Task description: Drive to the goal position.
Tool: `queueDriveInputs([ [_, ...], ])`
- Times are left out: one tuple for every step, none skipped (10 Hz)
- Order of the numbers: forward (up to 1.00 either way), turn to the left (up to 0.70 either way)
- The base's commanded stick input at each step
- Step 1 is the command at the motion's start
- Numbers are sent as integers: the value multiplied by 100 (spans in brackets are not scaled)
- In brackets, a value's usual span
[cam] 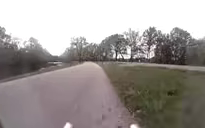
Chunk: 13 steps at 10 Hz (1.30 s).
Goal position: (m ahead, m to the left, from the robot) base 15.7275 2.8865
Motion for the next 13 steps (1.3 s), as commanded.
queueDriveInputs([
  [100, 0],
  [100, 0],
  [100, 0],
  [100, 0],
  [100, 0],
  [100, 0],
  [100, 0],
  [100, 0],
  [100, 0],
  [100, 0],
  [100, 0],
  [100, 0],
  [100, 0],
])
